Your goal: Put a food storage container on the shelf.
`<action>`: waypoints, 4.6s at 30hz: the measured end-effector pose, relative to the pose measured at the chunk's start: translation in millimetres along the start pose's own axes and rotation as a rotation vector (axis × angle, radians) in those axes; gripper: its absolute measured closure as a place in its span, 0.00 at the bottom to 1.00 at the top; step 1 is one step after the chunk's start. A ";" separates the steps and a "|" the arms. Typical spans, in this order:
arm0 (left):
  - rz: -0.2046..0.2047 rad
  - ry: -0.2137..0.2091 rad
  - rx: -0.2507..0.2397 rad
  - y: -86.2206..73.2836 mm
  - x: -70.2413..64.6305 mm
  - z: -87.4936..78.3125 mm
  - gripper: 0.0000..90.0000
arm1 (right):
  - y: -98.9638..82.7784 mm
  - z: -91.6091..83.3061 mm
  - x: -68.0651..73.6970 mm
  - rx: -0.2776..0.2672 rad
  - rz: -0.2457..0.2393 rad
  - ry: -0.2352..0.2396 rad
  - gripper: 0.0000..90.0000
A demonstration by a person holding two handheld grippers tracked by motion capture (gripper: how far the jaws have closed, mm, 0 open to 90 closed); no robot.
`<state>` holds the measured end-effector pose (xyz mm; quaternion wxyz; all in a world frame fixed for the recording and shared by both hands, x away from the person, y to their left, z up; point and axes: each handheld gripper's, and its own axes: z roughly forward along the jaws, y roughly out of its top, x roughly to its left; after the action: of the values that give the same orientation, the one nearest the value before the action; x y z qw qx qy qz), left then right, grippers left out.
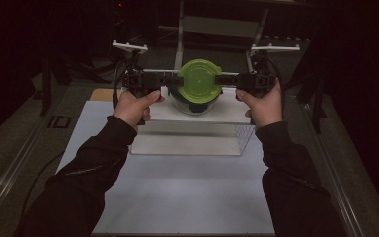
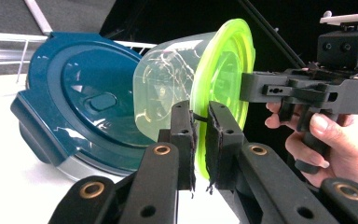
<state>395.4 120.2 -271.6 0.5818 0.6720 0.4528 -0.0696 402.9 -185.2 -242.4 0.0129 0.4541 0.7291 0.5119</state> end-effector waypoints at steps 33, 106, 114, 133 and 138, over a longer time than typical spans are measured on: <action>-0.017 0.134 -0.146 16.1 20.2 21.5 0.59 | 23.4 25.3 -20.0 -0.007 0.049 -0.063 0.57; 0.445 -0.009 -0.051 -180.0 -3.8 -20.9 0.03 | -180.5 5.3 -27.9 -0.004 -0.149 0.111 0.20; 0.470 -0.001 -0.021 -209.5 7.0 -20.0 0.03 | -212.9 8.3 -34.7 0.022 -0.157 0.101 0.20; 0.471 0.023 0.013 -262.6 34.8 -26.5 0.03 | -270.2 8.6 -61.7 0.057 -0.119 0.059 0.19; 0.453 0.037 0.017 -273.9 44.5 -27.1 0.03 | -284.8 -0.5 -69.4 0.050 -0.121 0.027 0.19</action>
<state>220.6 142.7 -487.7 0.5686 0.7625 0.3003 0.0713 258.6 -250.5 -489.0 0.0225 0.4022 0.7681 0.4978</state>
